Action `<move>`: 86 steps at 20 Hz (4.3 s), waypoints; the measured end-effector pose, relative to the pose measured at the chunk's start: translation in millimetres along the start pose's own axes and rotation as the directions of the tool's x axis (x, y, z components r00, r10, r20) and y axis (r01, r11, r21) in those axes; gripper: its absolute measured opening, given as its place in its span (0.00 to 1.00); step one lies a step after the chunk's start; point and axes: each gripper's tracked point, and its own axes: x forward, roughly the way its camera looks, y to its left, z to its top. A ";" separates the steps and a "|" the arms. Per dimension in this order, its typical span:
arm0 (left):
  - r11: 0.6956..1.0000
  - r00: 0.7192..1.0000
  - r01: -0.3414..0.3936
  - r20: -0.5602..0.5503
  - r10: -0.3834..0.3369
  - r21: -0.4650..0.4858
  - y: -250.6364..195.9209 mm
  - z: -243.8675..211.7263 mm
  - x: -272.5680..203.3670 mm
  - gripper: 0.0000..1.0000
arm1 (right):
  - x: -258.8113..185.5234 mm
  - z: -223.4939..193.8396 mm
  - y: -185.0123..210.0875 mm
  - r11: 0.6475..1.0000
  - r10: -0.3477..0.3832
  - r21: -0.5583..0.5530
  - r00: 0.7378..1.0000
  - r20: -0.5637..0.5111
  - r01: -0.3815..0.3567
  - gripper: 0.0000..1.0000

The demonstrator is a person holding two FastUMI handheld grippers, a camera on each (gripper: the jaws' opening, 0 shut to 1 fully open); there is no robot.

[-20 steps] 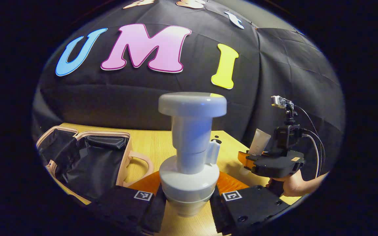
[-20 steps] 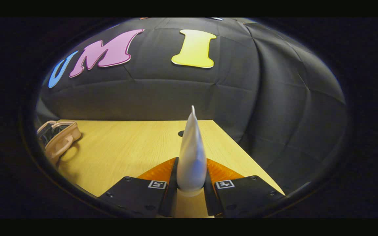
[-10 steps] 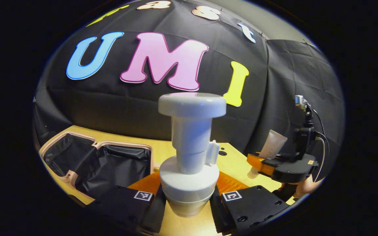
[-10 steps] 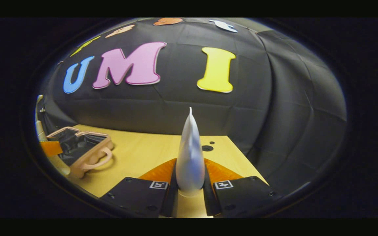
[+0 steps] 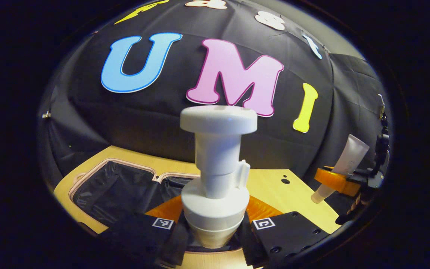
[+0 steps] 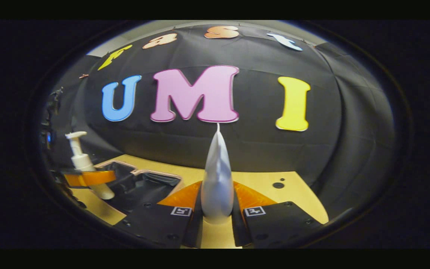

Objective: First open the suitcase, pack the skin care products into it, and then close the suitcase.

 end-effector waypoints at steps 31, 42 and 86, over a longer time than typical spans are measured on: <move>0.968 0.928 -0.233 -0.319 0.191 -0.098 105.4 -19.6 19.0 0.94 | 89.5 -176.5 161.0 0.954 0.241 0.285 0.814 -0.528 -0.098 0.36; 0.954 0.940 -0.250 -0.276 0.198 -0.167 135.6 -18.5 -56.8 0.94 | 94.5 -151.3 147.7 0.964 0.105 0.262 0.833 -0.543 0.049 0.41; 0.882 0.873 -0.349 -0.451 0.183 -0.317 427.0 -26.3 19.8 0.11 | -147.2 -16.4 -24.3 0.904 -0.427 -0.040 0.896 -0.120 0.425 0.97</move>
